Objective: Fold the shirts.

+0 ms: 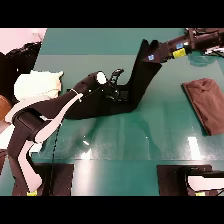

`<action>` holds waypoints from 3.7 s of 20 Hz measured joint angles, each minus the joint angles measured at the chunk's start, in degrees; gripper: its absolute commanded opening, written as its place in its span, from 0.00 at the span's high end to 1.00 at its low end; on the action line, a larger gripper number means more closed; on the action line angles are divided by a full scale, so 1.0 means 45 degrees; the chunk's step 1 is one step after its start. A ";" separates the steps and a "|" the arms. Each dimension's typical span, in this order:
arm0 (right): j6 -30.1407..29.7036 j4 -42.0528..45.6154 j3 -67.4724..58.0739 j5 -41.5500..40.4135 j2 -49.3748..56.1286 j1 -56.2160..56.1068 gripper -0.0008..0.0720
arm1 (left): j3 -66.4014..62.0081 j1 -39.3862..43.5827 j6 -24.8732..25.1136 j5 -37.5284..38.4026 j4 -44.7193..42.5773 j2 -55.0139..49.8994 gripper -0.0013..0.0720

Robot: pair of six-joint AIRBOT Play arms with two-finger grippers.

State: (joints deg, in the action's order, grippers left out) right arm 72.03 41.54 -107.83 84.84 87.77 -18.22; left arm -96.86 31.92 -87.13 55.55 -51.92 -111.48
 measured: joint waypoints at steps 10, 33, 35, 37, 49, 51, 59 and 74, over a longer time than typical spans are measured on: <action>-0.0078 -0.0073 -0.0359 -0.1972 0.0301 -0.2016 0.96 | -0.3147 -0.2803 0.0010 0.3016 -0.1865 0.1083 0.95; -0.0325 0.1598 0.1617 -0.2011 0.2953 -0.1899 0.19 | -0.4265 -0.7660 0.0389 0.5430 -0.3949 0.4867 0.95; 0.0097 0.1579 0.2953 -0.2215 0.2783 -0.0942 0.09 | -0.4240 -0.7655 0.0423 0.5484 -0.3929 0.4867 0.95; 0.0335 0.1112 0.4294 -0.2793 0.2735 -0.0369 0.10 | -0.4182 -0.7664 0.0432 0.5498 -0.3905 0.4828 0.95; 0.0500 -0.2035 0.4454 -0.4226 0.5382 -0.1996 0.78 | -0.4119 -0.7664 0.0466 0.5280 -0.3769 0.4741 0.95; 0.0379 -0.2166 0.3920 -0.4342 0.5591 -0.2225 0.97 | -0.4119 -0.7650 0.0466 0.5275 -0.3711 0.4741 0.95; 0.0160 -0.2093 0.2827 -0.4153 0.4265 -0.0151 0.97 | -0.4119 -0.6183 0.0631 0.5285 -0.3648 0.4741 0.95; 0.1083 0.0850 0.2691 -0.3818 0.0641 0.9525 0.97 | -0.4119 -0.3133 0.0787 0.4182 -0.3648 0.4741 0.95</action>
State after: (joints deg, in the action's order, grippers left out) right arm 76.90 45.36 -95.72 67.66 90.65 24.64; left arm -115.39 17.82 -83.59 74.37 -68.34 -90.15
